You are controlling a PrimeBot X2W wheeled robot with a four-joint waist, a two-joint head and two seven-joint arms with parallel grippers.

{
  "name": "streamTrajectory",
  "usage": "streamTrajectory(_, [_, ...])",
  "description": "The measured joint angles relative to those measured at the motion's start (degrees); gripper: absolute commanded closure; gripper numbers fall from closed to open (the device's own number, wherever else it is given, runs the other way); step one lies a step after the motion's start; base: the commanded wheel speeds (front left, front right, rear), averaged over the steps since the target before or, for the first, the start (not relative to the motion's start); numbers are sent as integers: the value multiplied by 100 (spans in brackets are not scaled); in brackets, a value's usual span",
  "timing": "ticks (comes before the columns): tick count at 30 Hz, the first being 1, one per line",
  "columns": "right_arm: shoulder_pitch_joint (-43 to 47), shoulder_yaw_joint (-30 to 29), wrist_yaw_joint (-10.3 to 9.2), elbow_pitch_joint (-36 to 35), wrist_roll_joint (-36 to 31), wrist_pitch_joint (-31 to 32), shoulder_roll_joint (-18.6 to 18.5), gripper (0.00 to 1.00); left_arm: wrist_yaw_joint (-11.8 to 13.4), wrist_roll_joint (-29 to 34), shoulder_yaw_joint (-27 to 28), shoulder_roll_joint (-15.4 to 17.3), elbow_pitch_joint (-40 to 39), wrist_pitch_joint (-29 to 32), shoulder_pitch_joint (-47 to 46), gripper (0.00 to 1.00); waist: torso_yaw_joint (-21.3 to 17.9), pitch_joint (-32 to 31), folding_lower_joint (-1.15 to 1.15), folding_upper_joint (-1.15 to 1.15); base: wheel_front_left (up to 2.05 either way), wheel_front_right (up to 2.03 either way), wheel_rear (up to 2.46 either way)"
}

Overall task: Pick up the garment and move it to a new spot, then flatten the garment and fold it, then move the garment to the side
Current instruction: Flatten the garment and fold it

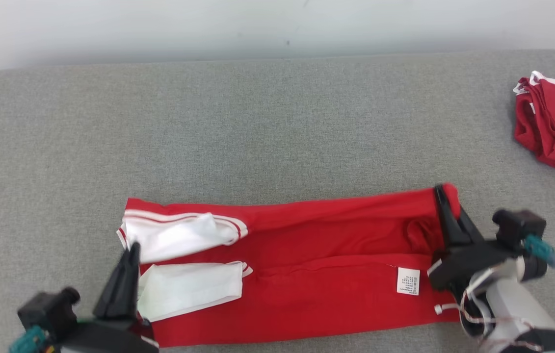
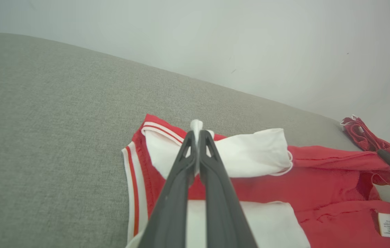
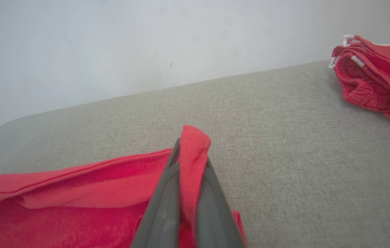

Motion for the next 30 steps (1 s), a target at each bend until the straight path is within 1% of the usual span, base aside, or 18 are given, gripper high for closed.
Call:
streamTrajectory(4, [454,-137,0,-334,-22,0,9,100,-98,96,160,-243,31,0,324,100,2,-31,0,0,0,0,0])
streamTrajectory(8, [755,-346,0,-544,-23,0,66,100,-101,241,467,-517,182,0,534,100,-3,-64,1,0,0,0,0])
streamTrajectory(9, [876,-403,0,-664,-32,0,118,100,-160,368,502,-597,282,0,616,100,-10,-83,1,0,0,0,0])
streamTrajectory(10, [929,-430,0,-724,-46,0,138,50,-193,425,554,-648,318,0,639,100,-14,-93,1,0,0,0,0])
streamTrajectory(11, [972,-447,0,-784,-62,0,157,0,-198,490,613,-704,346,0,647,69,-17,-105,1,0,0,0,0])
streamTrajectory(12, [1010,-460,0,-835,-63,0,176,0,-199,601,650,-738,382,0,651,51,-22,-117,1,0,0,0,0])
streamTrajectory(13, [1059,-471,0,-881,-63,0,186,0,-202,701,708,-777,398,0,666,0,-27,-133,1,0,0,0,0])
streamTrajectory(15, [1164,-541,0,-1029,-64,0,210,0,-241,849,832,-869,423,0,703,0,-38,-170,1,0,0,0,0])
streamTrajectory(19, [1371,-641,0,-1386,-120,0,220,0,-242,1221,1085,-1082,380,0,822,0,-61,-254,1,0,0,0,0])
streamTrajectory(24, [1551,-756,0,-1684,-168,0,203,0,-286,1697,1586,-1341,196,0,959,0,-91,-360,1,0,0,0,0])
streamTrajectory(30, [1563,-797,0,-1691,-167,0,148,0,-301,2375,2076,-1588,-78,0,1173,0,-94,-513,1,1,0,0,0])
